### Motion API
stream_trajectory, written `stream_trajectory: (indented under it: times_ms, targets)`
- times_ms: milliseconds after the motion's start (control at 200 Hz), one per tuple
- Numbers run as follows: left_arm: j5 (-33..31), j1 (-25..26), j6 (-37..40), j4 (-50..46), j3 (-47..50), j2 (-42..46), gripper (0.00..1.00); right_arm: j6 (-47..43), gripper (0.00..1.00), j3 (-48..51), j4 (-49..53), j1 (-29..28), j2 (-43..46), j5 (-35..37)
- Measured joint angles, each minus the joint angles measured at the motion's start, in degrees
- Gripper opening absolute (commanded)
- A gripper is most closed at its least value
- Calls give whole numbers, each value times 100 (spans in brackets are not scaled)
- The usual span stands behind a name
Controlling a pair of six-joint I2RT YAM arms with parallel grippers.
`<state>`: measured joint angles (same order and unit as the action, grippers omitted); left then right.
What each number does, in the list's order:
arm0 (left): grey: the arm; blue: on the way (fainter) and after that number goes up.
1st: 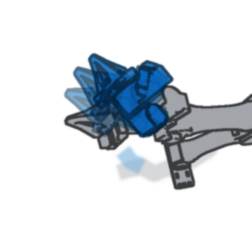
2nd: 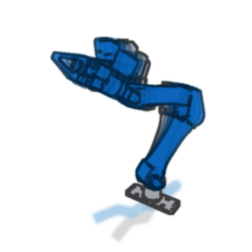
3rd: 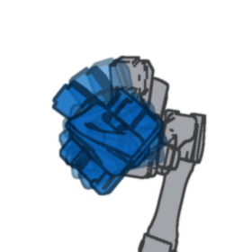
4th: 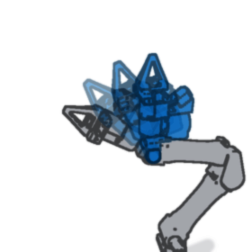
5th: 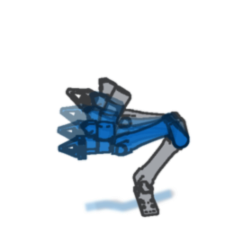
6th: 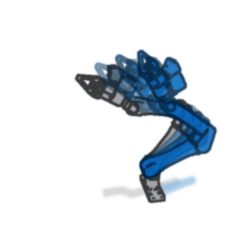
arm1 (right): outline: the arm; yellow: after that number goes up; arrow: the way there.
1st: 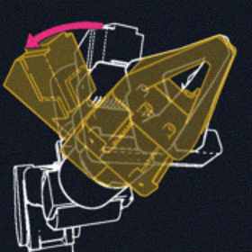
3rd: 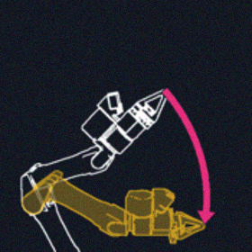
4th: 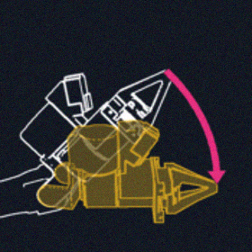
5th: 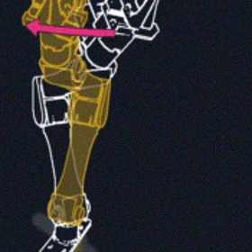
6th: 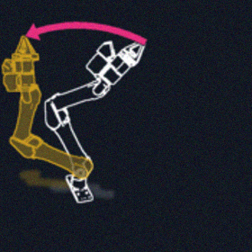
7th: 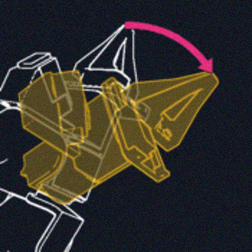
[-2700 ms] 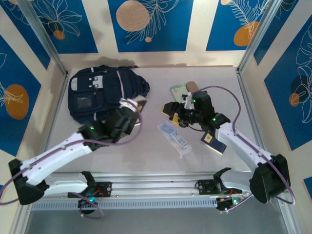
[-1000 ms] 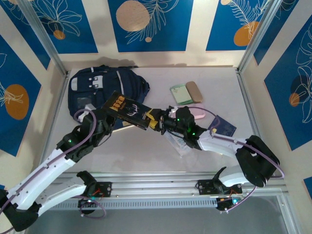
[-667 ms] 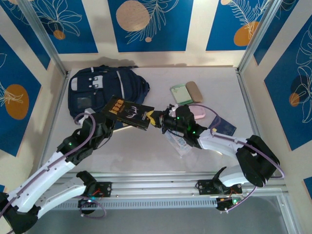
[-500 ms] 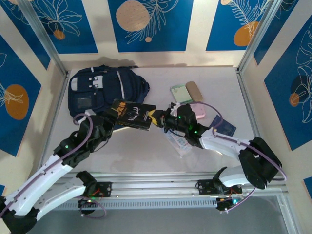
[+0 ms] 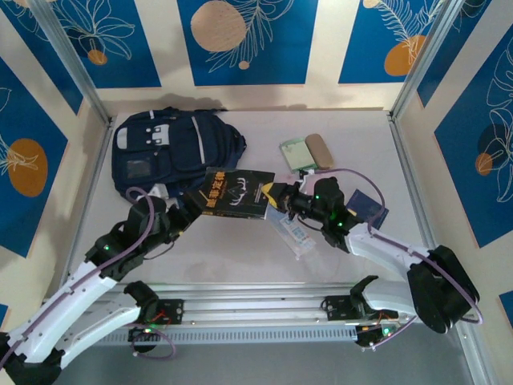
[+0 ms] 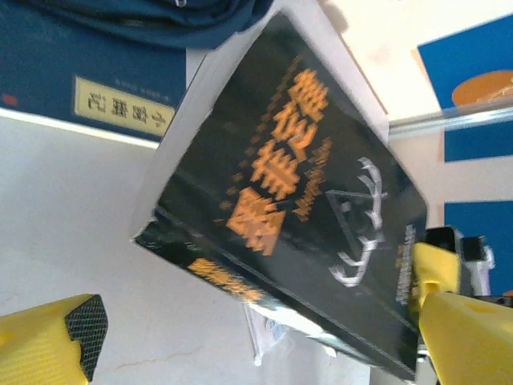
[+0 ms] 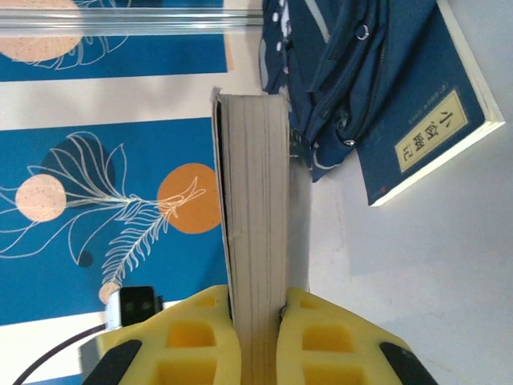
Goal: Pack the student bag
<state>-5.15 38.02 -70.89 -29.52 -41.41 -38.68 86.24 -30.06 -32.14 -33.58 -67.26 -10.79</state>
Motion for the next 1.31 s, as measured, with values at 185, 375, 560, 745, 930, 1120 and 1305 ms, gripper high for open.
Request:
stream_trajectory:
  times_ms: [185,375,560,745,930,1120,1305]
  targets:
    - [356,-4,-420,634,752,-83,100,2,0,90,-92,2,315,-13]
    - [407,-9,-837,1130,881,-116,96,2,0,101,-101,-28,422,31]
    - [367,-9,-1165,1716,988,-216,78,0,0,101,-140,-229,407,94]
    - [289,-15,-1408,2186,992,-391,49,-85,0,101,-214,-466,350,260]
    - [190,-15,-1537,2487,1014,-330,24,-127,0,131,-201,-586,326,503]
    - [83,-15,-1657,2815,1075,-144,0,-120,22,131,-114,-623,153,564]
    - [52,-17,-1655,2868,1246,-122,0,-59,50,118,-275,-649,-17,435]
